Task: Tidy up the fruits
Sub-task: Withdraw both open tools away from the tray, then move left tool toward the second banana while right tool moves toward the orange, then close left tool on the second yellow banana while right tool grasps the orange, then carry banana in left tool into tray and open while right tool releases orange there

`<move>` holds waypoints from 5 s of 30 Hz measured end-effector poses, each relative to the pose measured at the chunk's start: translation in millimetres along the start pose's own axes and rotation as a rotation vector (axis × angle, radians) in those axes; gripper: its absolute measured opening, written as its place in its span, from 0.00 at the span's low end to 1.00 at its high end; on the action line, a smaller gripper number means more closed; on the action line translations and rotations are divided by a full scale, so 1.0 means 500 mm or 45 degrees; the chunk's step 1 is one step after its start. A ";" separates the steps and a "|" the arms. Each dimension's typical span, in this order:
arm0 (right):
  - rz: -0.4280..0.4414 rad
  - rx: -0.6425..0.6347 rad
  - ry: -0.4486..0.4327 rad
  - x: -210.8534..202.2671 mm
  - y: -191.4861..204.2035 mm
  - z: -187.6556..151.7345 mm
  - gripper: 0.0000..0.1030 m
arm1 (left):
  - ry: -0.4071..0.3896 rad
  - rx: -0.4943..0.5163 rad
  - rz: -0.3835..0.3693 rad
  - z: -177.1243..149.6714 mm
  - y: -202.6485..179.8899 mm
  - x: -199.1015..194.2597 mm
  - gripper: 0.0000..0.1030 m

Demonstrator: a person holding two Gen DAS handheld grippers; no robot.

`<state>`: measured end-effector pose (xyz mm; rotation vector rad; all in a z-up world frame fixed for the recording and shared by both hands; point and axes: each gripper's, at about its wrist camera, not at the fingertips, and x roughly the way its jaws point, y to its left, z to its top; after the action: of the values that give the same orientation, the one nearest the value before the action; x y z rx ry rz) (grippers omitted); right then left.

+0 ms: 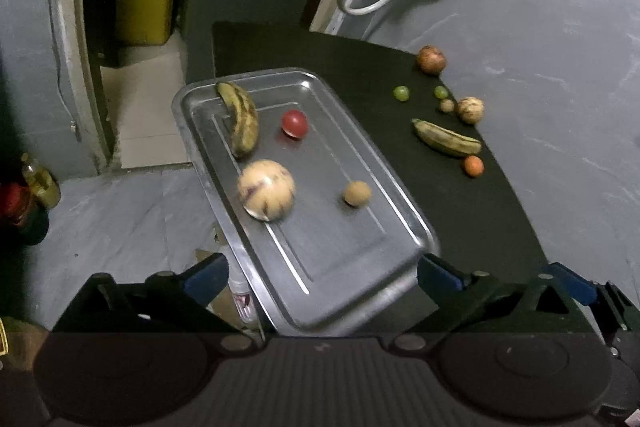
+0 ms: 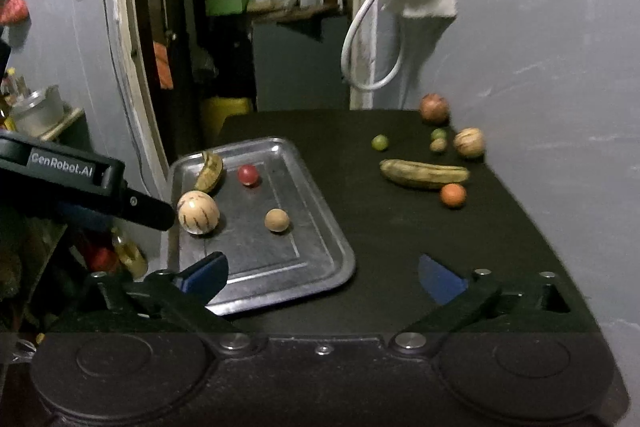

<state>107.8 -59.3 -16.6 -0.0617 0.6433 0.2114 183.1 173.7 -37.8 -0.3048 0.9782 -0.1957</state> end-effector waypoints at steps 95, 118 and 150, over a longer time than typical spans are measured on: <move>0.066 -0.167 0.178 0.490 -0.372 0.096 0.52 | 0.201 2.060 -0.120 0.189 -0.439 0.566 0.66; 0.051 0.009 0.220 0.456 -0.390 0.083 0.34 | 0.388 1.442 -0.195 0.259 -0.432 0.571 0.34; 0.210 -0.056 0.218 0.325 -0.140 0.100 0.34 | 0.043 -0.031 -0.331 0.151 -0.080 0.201 0.33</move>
<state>279.0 -92.7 -75.0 -0.0695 0.8150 0.3826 300.0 118.5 -63.3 -0.4522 0.9736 -0.4271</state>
